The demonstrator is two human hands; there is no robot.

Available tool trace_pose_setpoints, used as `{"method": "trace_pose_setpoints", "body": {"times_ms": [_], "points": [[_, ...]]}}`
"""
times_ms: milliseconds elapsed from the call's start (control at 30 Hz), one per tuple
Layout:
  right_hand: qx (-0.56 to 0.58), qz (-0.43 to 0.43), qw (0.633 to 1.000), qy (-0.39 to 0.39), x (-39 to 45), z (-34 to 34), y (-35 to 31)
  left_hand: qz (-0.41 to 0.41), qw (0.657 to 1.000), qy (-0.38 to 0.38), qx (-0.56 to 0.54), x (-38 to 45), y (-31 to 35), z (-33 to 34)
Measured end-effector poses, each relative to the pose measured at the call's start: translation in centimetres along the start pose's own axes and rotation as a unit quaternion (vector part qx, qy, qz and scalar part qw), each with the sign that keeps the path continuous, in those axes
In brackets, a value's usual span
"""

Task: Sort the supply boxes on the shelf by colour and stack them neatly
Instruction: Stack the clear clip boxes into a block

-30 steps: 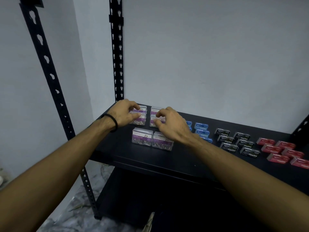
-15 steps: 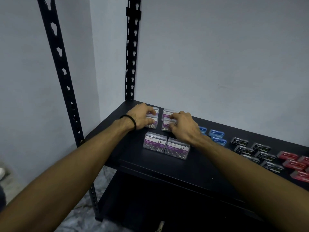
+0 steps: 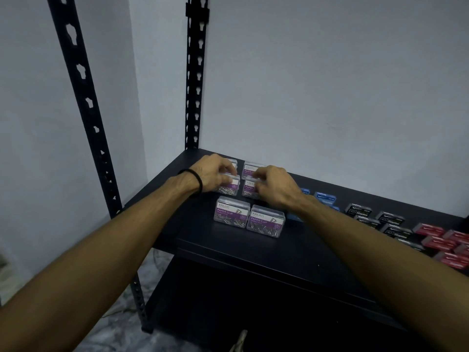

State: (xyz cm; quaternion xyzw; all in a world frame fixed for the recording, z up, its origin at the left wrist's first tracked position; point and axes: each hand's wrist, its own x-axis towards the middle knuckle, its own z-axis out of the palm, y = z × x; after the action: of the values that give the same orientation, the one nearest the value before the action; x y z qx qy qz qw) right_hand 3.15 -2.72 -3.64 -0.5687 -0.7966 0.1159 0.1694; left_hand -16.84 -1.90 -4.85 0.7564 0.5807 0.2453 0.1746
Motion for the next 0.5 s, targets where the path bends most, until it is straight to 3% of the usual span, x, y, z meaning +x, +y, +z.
{"method": "trace_pose_setpoints", "body": {"times_ms": [500], "points": [[-0.003,0.002,1.000,0.009,-3.3,-0.5,0.0,0.017,0.999,-0.015,-0.038,-2.0,1.8,0.4]]}}
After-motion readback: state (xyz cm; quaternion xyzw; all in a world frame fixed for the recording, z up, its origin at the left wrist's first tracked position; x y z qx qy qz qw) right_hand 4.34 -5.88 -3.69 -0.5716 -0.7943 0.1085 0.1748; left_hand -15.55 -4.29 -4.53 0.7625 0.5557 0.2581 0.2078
